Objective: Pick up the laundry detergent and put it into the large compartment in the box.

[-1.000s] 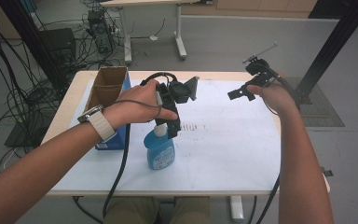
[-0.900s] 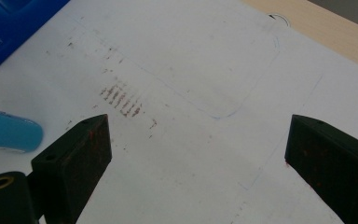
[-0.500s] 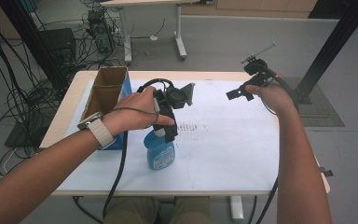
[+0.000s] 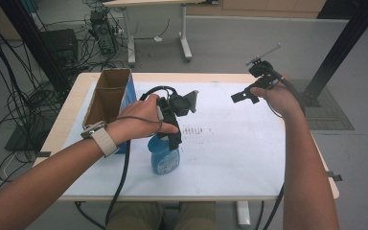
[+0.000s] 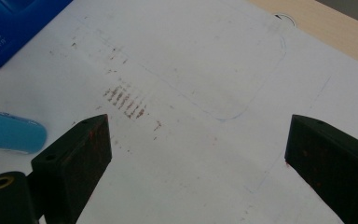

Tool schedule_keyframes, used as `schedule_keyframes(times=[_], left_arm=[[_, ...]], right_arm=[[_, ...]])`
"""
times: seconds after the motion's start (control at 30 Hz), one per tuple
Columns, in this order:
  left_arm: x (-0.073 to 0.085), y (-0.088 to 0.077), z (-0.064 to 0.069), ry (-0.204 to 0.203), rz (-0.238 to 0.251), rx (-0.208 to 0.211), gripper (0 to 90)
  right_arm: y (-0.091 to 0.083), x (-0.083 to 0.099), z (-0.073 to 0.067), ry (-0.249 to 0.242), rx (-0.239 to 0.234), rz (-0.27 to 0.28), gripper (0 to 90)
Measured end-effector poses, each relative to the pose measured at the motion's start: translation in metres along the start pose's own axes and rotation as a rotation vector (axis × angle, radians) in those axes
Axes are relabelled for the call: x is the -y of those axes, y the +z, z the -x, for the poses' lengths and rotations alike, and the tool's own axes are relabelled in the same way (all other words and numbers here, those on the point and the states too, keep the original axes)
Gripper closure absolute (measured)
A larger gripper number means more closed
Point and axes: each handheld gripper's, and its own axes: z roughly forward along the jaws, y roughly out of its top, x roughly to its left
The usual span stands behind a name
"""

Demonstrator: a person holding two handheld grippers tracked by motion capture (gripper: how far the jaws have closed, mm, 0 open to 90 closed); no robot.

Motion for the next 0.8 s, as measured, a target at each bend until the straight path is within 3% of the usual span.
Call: schedule_keyframes(times=[0.8], left_arm=[[0.000,0.011,0.001,-0.003,-0.004,0.000,8.2]], right_arm=[[0.002,0.000,0.000,-0.002,-0.001,-0.006,7.0]])
